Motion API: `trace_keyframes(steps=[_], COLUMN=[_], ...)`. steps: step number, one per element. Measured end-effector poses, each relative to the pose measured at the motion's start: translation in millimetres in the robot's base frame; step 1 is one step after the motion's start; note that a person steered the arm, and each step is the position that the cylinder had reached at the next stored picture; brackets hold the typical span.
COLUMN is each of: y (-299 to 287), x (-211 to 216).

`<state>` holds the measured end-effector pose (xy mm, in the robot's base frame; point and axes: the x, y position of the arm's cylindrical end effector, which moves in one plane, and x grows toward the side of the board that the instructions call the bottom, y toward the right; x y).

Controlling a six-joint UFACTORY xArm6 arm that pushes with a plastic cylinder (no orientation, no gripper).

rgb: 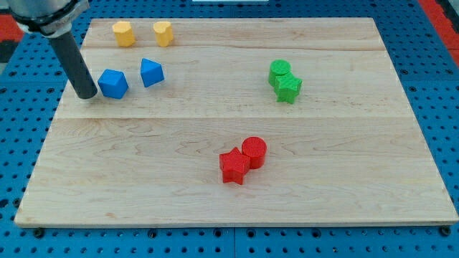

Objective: Push the blue cube into the blue triangle

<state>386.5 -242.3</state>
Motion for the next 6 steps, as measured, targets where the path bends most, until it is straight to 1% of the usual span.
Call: trace_keyframes(steps=[1, 2, 4, 6], y=[23.4, 31.0, 26.8, 41.0], x=[-13.1, -13.5, 11.1, 16.4])
